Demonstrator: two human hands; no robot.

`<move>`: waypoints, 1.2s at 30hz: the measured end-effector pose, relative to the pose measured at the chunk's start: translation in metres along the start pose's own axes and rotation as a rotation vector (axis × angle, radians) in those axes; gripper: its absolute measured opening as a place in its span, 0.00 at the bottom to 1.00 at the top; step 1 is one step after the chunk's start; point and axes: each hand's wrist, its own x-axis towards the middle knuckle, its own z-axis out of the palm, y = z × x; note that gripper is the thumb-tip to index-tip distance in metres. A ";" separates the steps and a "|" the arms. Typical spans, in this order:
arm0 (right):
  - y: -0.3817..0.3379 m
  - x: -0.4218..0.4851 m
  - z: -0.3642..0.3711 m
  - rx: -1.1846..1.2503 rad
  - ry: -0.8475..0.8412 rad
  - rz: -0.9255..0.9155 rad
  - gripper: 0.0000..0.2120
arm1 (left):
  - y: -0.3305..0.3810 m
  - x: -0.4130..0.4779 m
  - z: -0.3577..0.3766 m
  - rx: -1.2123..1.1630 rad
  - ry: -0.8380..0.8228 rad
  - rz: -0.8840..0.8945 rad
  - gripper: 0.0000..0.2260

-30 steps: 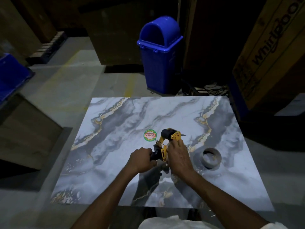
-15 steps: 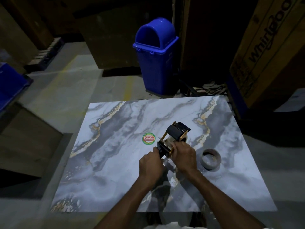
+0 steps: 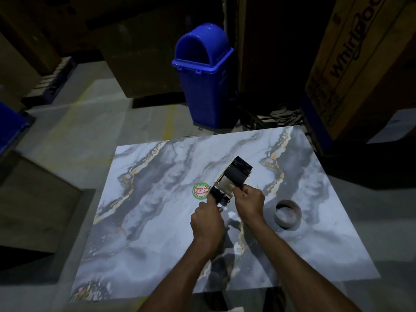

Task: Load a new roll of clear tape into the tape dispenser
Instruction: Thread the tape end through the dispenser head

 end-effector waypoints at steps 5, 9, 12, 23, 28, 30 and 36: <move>-0.009 -0.010 0.016 -0.052 0.158 -0.005 0.20 | 0.000 0.010 0.004 0.040 0.021 0.008 0.16; -0.018 -0.015 0.019 -0.269 0.197 -0.282 0.11 | -0.005 0.020 0.002 0.018 0.025 0.014 0.12; -0.023 -0.009 0.020 -0.434 0.166 -0.476 0.08 | -0.010 0.025 0.003 0.051 -0.002 0.022 0.14; 0.014 0.017 -0.009 -0.389 -0.030 -0.349 0.10 | -0.018 0.031 -0.011 -0.010 -0.016 0.101 0.16; 0.022 0.027 -0.017 -0.495 -0.187 -0.493 0.29 | -0.027 0.043 -0.034 -0.069 -0.132 0.110 0.16; 0.017 0.029 -0.019 -0.524 -0.205 -0.566 0.32 | -0.031 0.050 -0.048 -0.126 -0.244 0.101 0.14; 0.005 0.034 -0.028 -0.621 -0.239 -0.716 0.34 | -0.037 0.074 -0.096 -0.347 -0.586 0.071 0.12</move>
